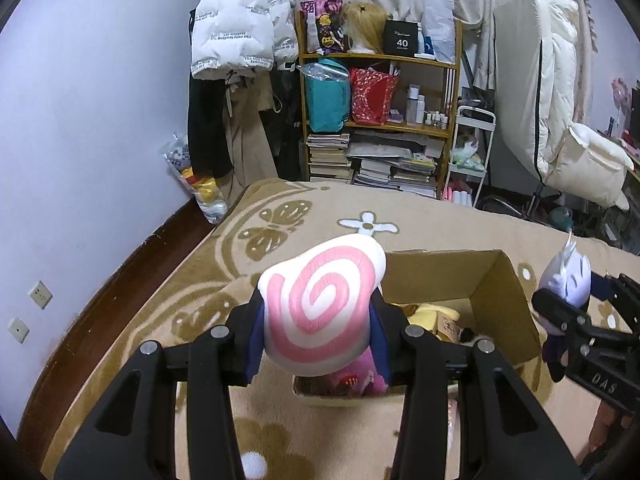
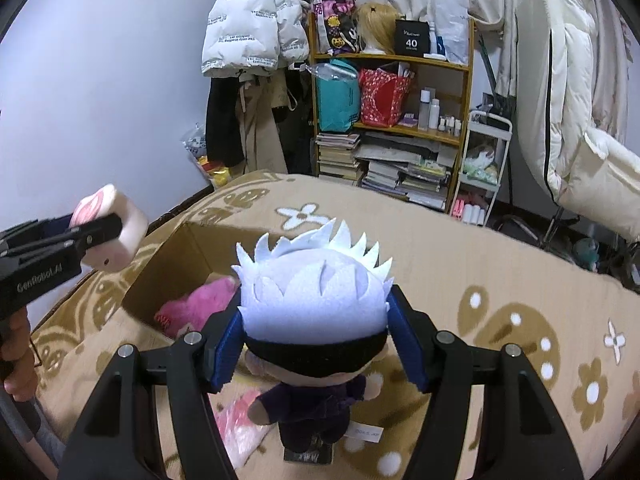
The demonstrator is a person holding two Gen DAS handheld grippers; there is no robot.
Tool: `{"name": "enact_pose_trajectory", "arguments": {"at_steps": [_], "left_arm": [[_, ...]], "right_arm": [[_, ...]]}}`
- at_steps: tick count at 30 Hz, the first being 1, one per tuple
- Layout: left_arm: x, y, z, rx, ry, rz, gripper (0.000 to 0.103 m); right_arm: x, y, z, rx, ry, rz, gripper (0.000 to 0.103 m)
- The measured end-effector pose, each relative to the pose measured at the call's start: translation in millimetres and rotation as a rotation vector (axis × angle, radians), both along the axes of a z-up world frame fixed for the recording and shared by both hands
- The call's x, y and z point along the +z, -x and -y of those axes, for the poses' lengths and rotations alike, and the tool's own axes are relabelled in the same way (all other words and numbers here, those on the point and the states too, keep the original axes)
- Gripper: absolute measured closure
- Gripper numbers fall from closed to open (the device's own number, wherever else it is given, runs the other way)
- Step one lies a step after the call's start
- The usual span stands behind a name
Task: Organize soft objects
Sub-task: 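Carry the swirl cushion and doll over the box and release both inside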
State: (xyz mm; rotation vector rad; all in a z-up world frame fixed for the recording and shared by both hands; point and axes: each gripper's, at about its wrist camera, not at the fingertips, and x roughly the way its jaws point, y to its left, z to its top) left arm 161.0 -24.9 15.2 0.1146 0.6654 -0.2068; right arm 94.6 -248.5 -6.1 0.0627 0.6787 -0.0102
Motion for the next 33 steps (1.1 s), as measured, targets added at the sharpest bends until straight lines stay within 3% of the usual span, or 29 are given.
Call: {"name": "enact_pose_trajectory", "arguments": {"at_steps": [14,22,24,25,27,28,29,33], "left_arm": [[-12.3,-15.4,3.5,-0.021,0.037,0.003,0.055],[-24.3,-14.6,22.1,-0.084,-0.018,-0.032,0.046],[-25.2,-13.4,24.1,-0.082,-0.023,-0.037,0.044],[-25.6,-13.3,25.0,-0.079,-0.026,-0.045,0.041],[-26.7,-13.1,25.4,-0.068,-0.037,-0.054,0.029],[-26.5,-12.0,25.1,-0.052,-0.041,-0.047,0.015],[-24.5,-9.6,23.8,-0.032,-0.039,-0.026,0.008],[-19.1,-7.3,24.1,-0.048,-0.043,-0.022,0.005]], "right_arm": [[-0.9,-49.2,-4.5,-0.002,-0.006,-0.003,0.033],[-16.1,-52.6,-4.4,0.014,-0.034,-0.051,0.032],[-16.8,-51.1,-1.7,0.009,-0.039,-0.051,0.022],[-16.5,-51.0,1.1,0.000,-0.050,-0.053,0.014],[-16.0,-48.2,6.9,-0.012,-0.076,-0.050,0.011],[-14.8,-46.6,10.4,-0.015,-0.099,-0.049,0.009],[-14.3,-46.1,12.0,-0.012,-0.112,-0.055,0.006],[-15.2,-41.8,18.8,-0.007,-0.149,-0.093,0.003]]}}
